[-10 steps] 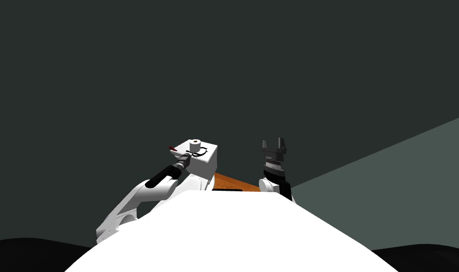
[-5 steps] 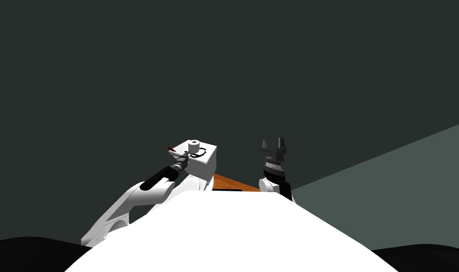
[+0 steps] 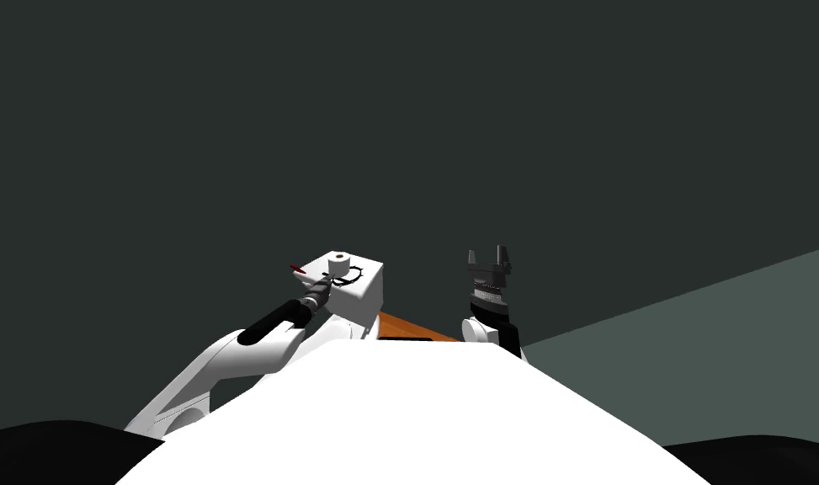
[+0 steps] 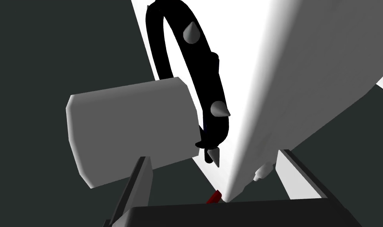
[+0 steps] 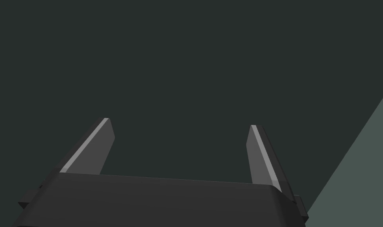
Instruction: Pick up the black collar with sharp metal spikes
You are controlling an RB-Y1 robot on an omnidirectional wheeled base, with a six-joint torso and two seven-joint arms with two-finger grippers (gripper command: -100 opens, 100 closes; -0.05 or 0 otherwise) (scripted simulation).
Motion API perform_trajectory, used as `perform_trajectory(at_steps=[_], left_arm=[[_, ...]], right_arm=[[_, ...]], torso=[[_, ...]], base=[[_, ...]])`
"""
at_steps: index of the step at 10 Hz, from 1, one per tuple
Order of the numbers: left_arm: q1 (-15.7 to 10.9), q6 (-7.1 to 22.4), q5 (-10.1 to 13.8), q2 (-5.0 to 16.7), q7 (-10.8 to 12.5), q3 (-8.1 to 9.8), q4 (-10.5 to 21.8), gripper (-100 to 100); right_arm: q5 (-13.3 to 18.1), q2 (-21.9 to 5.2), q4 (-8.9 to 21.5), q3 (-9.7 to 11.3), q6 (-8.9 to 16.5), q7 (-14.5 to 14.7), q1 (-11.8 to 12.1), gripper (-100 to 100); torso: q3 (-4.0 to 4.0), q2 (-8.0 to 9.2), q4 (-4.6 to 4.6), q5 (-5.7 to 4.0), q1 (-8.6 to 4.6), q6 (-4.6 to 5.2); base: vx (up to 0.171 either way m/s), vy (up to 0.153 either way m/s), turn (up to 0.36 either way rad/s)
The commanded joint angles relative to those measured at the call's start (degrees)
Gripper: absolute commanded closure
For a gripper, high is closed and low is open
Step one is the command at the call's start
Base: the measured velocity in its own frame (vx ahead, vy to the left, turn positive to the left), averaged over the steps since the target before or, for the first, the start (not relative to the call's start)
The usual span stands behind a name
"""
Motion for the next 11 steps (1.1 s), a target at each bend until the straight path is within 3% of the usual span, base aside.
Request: perform_trajectory(at_steps=[1,6,7,8,9,11], left_arm=[[1.07,1.79,-0.13,0.39,0.04,0.54,-1.2,-100],[4.15,6.86,-0.55,1.49,0.12,2.08,-4.42,-100],[3.6,6.2,-0.43,1.39,0.14,1.91,-4.08,-100],[3.64,6.49,-0.45,1.41,0.15,1.93,-4.15,0],[2.63,6.18,-0.86,1.05,0.33,2.32,-2.49,-100],[1.36,5.83,-1.38,0.6,0.55,2.81,-0.41,-100]], right_arm=[[0.0,0.0,0.0,0.0,0.0,0.0,0.0,0],[0.0,0.0,0.0,0.0,0.0,0.0,0.0,0],[0.0,0.0,0.0,0.0,0.0,0.0,0.0,0],[0.0,0.0,0.0,0.0,0.0,0.0,-0.01,0],[0.0,0.0,0.0,0.0,0.0,0.0,-0.01,0],[0.0,-0.01,0.0,0.0,0.0,0.0,-0.01,0]], torso=[[0.0,0.0,0.0,0.0,0.0,0.0],[0.04,0.08,0.02,0.01,0.04,0.0],[0.04,0.07,0.01,0.01,0.03,0.0],[0.07,0.14,0.03,0.02,0.12,0.01],[0.12,0.21,0.04,0.04,0.19,0.01],[0.15,0.27,0.06,0.07,0.29,0.03]], base=[[0.069,-0.056,0.024],[0.051,-0.053,0.019],[0.023,-0.025,0.009],[0.0,0.0,0.0],[-0.003,0.003,-0.129],[-0.01,0.018,-0.129]])
